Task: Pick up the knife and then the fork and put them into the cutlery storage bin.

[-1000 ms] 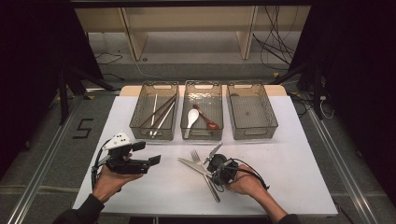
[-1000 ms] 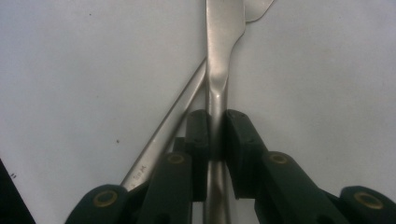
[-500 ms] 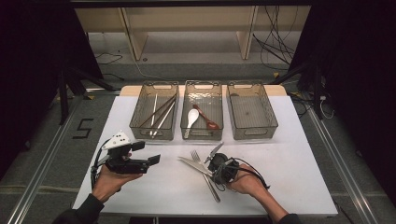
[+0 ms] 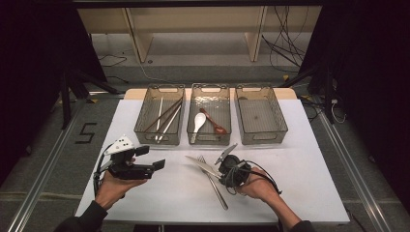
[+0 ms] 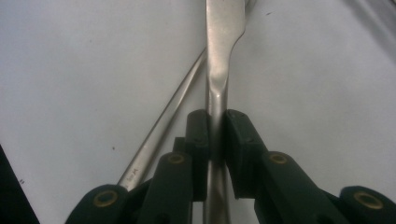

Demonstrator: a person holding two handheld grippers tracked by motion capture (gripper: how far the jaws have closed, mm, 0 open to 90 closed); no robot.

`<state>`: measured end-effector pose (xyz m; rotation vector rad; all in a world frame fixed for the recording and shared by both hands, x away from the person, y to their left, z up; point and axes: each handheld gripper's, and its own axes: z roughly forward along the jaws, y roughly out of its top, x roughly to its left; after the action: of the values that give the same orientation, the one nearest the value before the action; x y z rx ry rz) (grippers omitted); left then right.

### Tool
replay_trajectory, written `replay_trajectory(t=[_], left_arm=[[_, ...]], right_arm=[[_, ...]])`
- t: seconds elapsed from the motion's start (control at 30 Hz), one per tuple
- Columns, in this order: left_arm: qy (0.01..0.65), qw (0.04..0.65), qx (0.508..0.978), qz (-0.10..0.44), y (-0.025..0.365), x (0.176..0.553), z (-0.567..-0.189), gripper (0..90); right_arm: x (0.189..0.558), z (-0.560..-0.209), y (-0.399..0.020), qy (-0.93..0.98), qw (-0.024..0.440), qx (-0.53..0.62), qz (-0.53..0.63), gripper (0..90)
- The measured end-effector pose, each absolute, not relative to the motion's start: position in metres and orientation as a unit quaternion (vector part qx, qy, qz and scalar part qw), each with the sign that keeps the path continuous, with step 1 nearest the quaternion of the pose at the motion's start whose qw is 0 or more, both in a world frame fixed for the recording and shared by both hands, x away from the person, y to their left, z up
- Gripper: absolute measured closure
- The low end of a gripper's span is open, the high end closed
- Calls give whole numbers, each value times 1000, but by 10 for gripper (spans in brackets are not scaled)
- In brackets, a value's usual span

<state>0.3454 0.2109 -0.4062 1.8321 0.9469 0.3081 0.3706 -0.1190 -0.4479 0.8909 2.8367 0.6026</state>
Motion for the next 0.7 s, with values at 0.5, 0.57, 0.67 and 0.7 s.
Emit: replay_trajectory(t=[0.5,0.57,0.67,0.7], left_arm=[[399,512,749,130,214,346,-406,153],[399,514,748,130,215,346,-406,153],[401,514,747,129,216,347,-406,152],[401,514,747,129,216,347,-406,153]], right_arm=[[381,-421,-144,904,62,329,264,807],[383,-417,-149,899,64,333,277,807],[386,-410,-158,891,71,344,288,807],[387,-408,-161,887,74,349,293,807]])
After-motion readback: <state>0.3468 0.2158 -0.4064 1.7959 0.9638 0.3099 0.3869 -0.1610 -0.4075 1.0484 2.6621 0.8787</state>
